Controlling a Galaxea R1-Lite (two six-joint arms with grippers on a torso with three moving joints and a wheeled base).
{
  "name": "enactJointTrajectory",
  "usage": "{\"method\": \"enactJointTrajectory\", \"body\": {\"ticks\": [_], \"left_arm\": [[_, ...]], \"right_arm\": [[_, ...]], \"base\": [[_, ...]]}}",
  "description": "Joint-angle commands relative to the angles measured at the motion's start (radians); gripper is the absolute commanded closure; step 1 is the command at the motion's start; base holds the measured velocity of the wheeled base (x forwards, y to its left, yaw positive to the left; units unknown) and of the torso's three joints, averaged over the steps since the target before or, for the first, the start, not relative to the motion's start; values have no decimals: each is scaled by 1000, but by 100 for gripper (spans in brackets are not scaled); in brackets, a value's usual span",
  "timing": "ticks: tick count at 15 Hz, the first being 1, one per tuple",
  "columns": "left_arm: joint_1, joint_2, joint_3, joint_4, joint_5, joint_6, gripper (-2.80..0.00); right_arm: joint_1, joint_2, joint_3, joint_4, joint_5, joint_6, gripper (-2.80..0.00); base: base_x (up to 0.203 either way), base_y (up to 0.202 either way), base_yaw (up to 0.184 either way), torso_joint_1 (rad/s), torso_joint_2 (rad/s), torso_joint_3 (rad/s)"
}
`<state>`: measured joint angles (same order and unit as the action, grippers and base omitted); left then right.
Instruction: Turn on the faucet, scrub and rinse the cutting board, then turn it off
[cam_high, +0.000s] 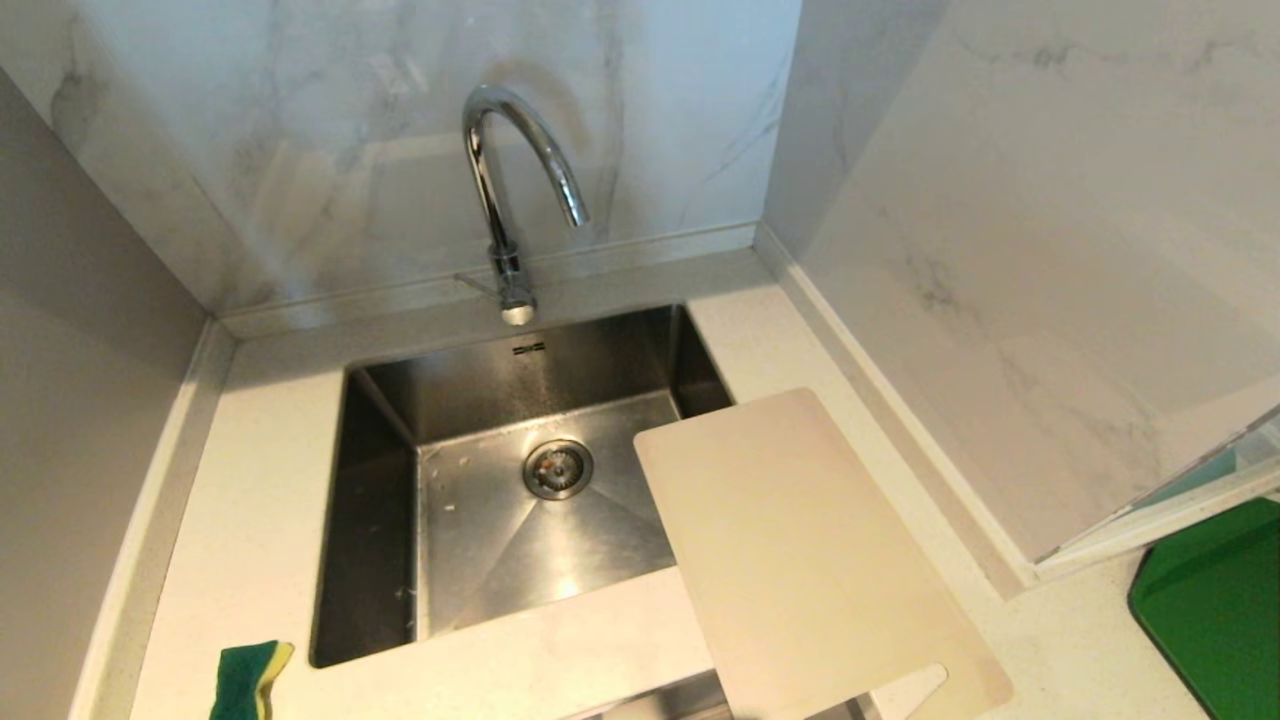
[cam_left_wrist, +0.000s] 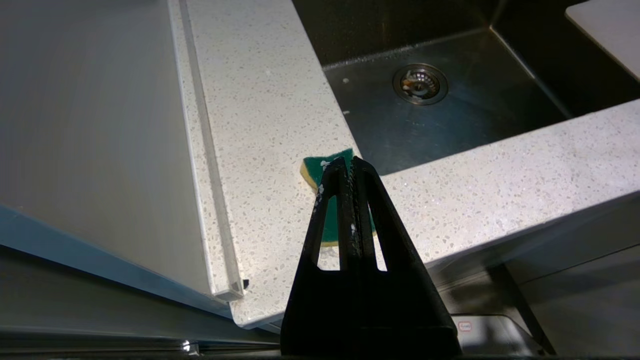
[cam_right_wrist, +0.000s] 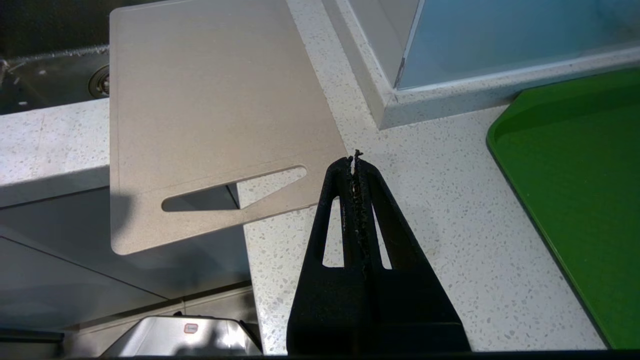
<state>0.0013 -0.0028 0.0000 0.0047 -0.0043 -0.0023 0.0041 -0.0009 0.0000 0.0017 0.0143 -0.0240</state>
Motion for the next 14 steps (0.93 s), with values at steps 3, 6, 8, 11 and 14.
{"method": "enactJointTrajectory", "body": {"ticks": [3,6,8,11,14], "left_arm": [[0,3,2,0,0,-1,0],[0,3,2,0,0,2,0],[1,3,2,-1,0,4,0],[2,3,2,-2,0,4,0],[2,3,2,0,0,1,0]], "right_arm": [[1,1,0,0,0,-1,0],[1,1,0,0,1,-1,0],[1,1,1,0,0,-1,0],[1,1,0,0,-4,10,0],[1,1,0,0,-8,18,0]], "base": [[0,0,0,0,0,0],[0,0,0,0,0,0],[0,0,0,0,0,0],[0,0,0,0,0,0],[0,0,0,0,0,0]]}}
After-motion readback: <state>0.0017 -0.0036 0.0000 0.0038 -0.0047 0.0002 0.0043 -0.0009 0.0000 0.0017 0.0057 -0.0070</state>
